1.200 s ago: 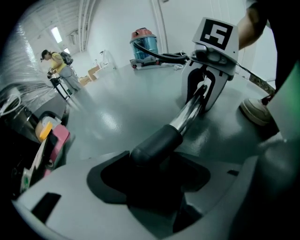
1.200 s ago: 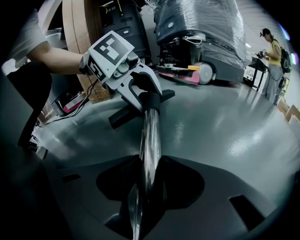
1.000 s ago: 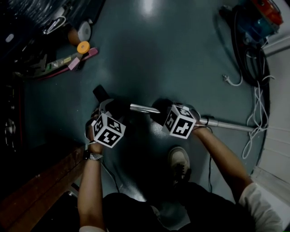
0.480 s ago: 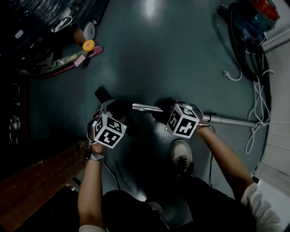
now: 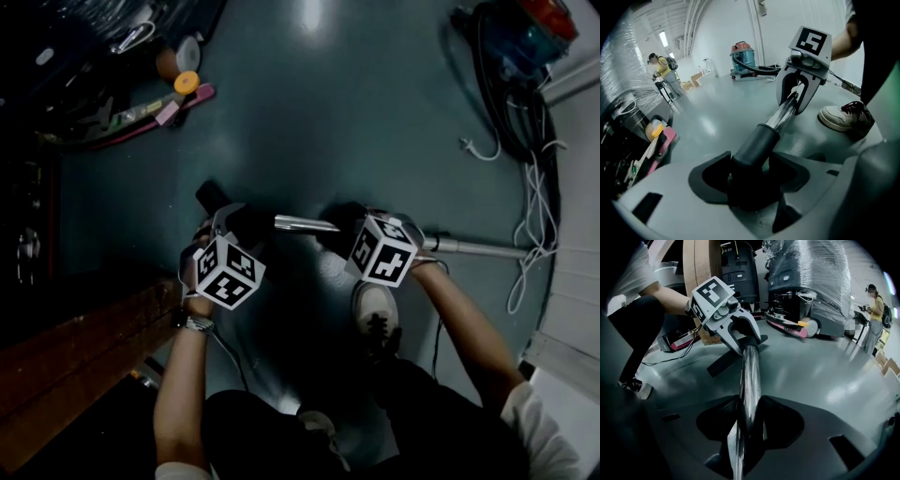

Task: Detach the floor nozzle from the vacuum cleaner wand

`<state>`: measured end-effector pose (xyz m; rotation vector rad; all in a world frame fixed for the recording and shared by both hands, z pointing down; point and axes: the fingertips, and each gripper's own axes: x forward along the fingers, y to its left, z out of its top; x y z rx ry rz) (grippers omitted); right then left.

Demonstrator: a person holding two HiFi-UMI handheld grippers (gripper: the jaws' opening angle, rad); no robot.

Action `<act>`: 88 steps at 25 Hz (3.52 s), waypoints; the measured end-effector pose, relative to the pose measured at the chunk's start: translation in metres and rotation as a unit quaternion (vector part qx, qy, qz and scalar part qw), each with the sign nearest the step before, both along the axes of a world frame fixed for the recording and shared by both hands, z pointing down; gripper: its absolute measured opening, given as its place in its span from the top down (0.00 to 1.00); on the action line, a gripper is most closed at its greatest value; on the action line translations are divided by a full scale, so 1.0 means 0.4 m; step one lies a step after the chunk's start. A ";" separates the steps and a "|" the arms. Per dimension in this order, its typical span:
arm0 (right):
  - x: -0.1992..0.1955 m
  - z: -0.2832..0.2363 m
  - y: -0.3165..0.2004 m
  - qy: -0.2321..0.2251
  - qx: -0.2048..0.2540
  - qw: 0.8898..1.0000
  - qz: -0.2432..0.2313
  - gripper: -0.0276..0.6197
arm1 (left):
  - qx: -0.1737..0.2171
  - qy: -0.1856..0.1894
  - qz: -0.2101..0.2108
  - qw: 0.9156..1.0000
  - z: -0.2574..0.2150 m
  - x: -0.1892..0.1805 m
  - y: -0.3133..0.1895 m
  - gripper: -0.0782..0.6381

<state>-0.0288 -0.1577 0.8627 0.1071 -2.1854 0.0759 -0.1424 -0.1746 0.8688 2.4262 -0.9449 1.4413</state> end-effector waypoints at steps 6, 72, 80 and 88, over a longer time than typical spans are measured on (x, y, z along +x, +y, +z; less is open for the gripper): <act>-0.003 0.006 0.003 -0.003 0.003 1.000 -0.001 0.70 | -0.005 -0.007 0.009 1.000 0.009 -0.002 0.005 0.54; 0.003 0.027 0.036 -0.031 -0.039 0.999 0.012 0.70 | -0.034 0.060 0.035 0.997 0.052 -0.006 0.052 0.58; 0.001 0.023 0.032 -0.025 -0.024 0.999 0.008 0.70 | -0.035 0.051 0.042 0.997 0.050 -0.007 0.050 0.58; 0.005 0.006 0.025 -0.032 -0.018 0.999 0.009 0.70 | -0.002 -0.027 0.095 0.995 0.006 -0.013 0.032 0.58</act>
